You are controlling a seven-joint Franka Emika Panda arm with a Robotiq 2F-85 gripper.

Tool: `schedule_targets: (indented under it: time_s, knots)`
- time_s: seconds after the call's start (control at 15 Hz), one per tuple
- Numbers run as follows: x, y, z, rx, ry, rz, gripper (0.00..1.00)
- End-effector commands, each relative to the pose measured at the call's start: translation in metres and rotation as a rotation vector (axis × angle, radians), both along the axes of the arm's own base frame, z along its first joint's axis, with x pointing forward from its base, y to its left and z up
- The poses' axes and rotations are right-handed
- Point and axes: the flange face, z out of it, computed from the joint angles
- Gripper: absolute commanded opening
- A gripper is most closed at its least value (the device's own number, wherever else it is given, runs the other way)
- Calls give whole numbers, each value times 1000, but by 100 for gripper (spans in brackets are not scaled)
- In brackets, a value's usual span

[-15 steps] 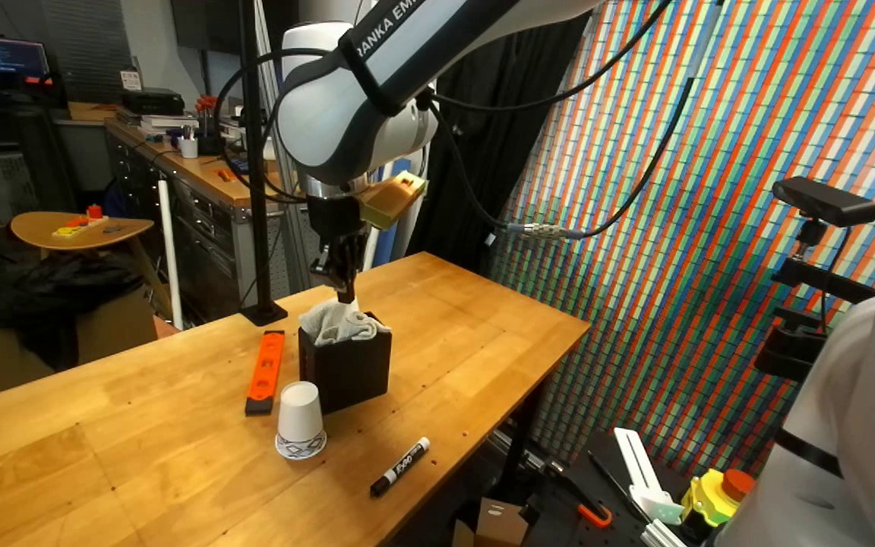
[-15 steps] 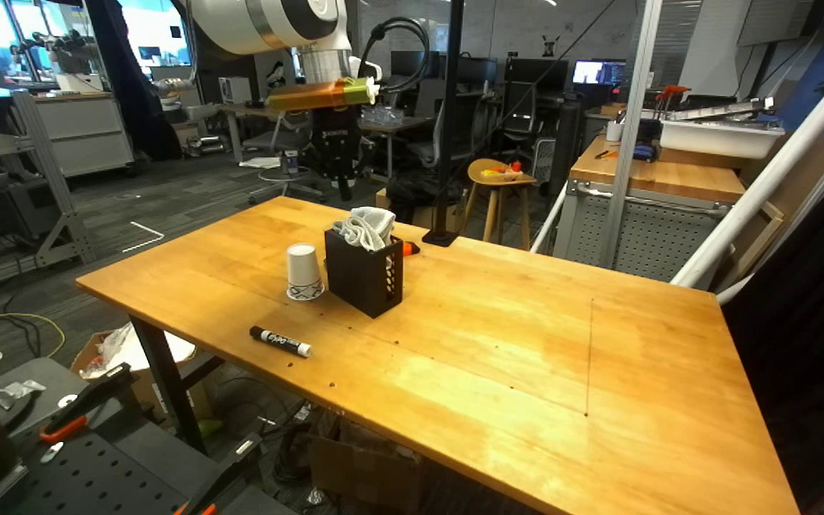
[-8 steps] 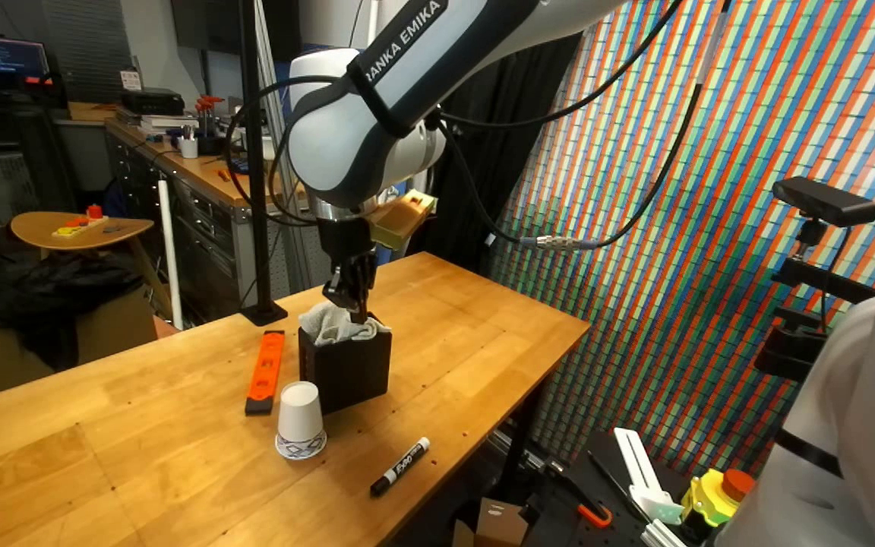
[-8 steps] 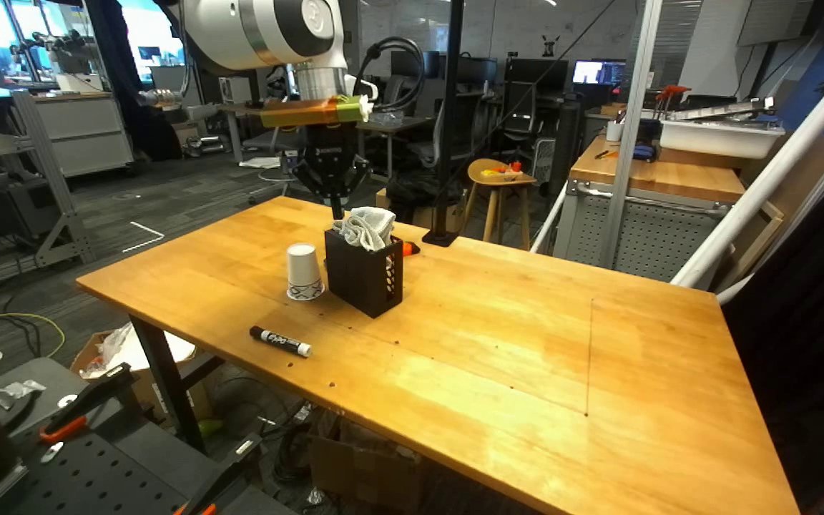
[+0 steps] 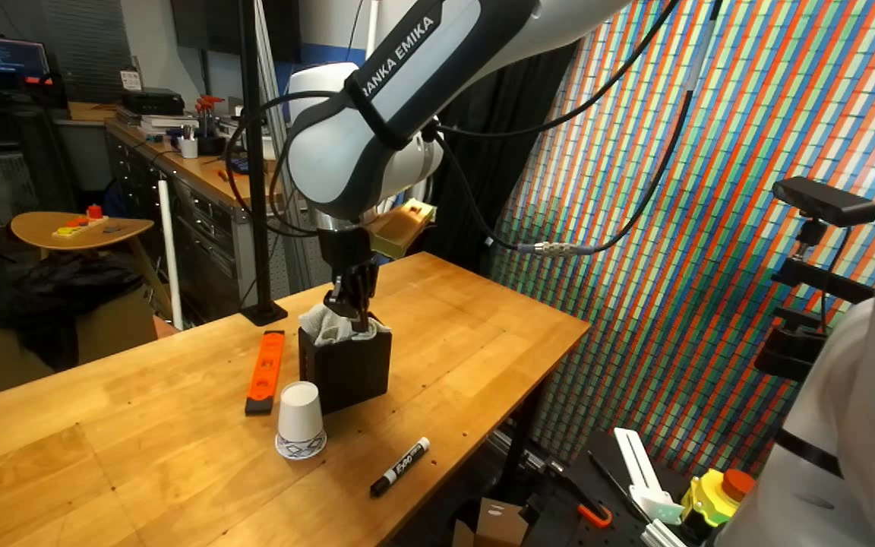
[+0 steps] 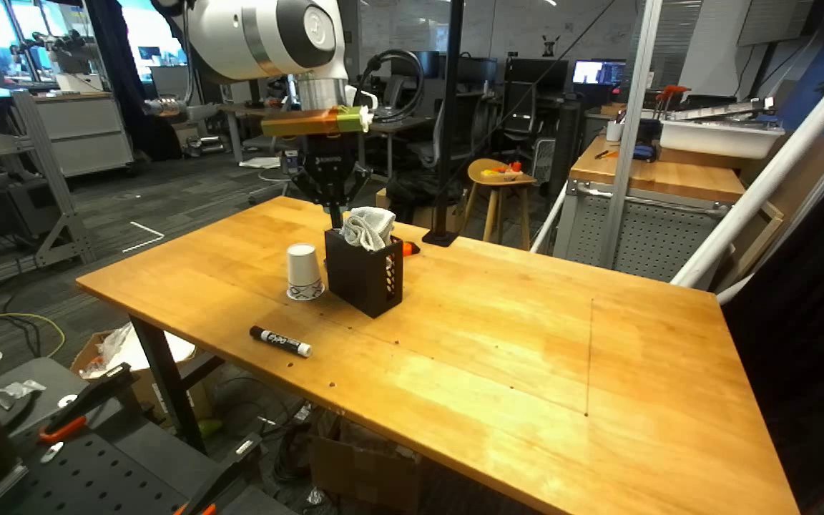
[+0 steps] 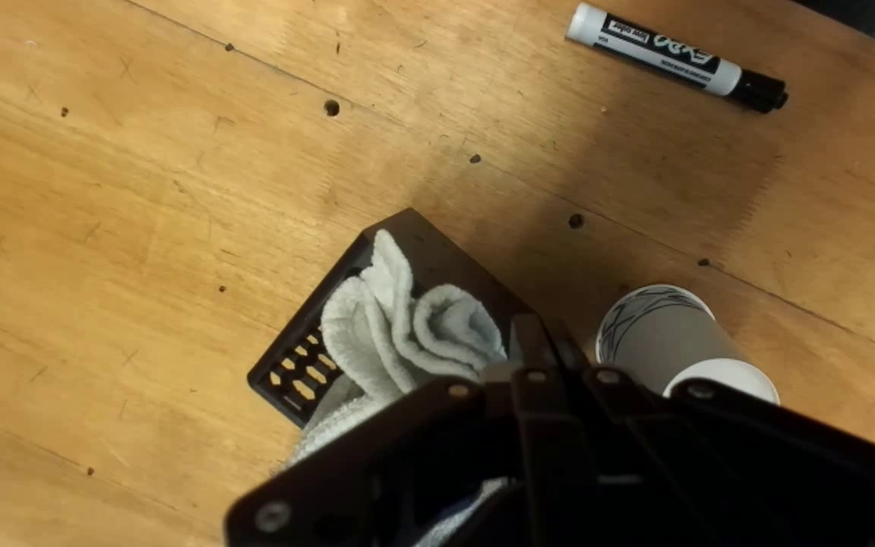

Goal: Pick up the white towel and place it on the basket, push the towel into the basket

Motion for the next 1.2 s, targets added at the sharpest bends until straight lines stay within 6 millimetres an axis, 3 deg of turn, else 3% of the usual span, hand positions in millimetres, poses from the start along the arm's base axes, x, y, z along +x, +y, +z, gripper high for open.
schedule_targets:
  time_s: [0.0,0.33,0.8,1.13]
  knots:
    - [9,2,-4,8,-8,6,6]
    - [17,3,-14,9,-3,8,6]
    - [39,6,0,0,-48,18,6]
    - [46,9,-6,6,-48,18,6]
